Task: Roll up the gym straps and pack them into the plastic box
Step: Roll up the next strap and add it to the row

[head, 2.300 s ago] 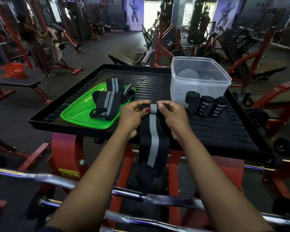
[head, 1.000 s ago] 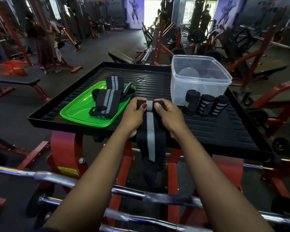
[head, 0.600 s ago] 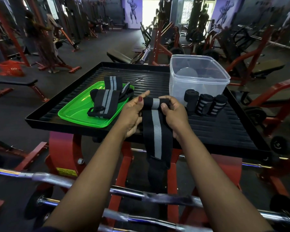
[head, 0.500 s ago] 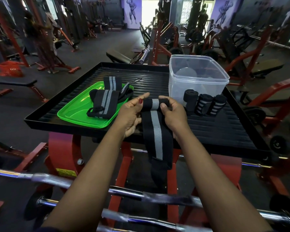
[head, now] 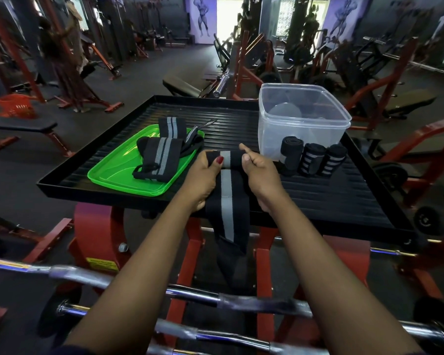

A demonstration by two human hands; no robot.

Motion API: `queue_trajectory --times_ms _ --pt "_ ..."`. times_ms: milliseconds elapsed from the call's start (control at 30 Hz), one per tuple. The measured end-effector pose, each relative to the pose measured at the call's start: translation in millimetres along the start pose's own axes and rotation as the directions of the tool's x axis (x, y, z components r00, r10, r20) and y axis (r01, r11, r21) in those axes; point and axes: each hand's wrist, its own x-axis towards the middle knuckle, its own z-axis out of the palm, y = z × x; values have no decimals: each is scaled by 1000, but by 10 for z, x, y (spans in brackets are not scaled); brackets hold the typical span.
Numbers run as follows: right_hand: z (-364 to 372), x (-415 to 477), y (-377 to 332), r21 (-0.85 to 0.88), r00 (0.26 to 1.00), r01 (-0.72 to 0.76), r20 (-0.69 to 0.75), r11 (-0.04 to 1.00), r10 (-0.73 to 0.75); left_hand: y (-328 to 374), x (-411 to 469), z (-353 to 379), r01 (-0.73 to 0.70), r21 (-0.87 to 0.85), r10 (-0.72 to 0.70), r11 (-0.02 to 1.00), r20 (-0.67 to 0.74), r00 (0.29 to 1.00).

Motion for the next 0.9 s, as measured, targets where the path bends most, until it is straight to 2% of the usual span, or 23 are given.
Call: queue_trajectory --times_ms 100,200,433,633,800,900 --pt "-15 -45 -50 277 996 -80 58 958 66 20 -5 5 27 -65 -28 997 -19 999" --pt "-58 -69 -91 362 992 -125 61 924 111 36 4 4 76 -78 -74 994 26 997" --pt "-86 -35 -38 355 991 -105 -42 929 128 53 0 11 96 -37 -94 995 53 994" --pt "-86 -43 -42 319 993 -75 -60 945 99 28 15 25 101 -9 -101 995 37 994" --pt "-27 -16 -40 276 988 -146 -11 950 155 0 22 35 70 34 -69 997 -52 996" --pt "17 -7 -9 239 995 -84 -31 967 94 -10 30 20 64 63 -60 996 -61 996"
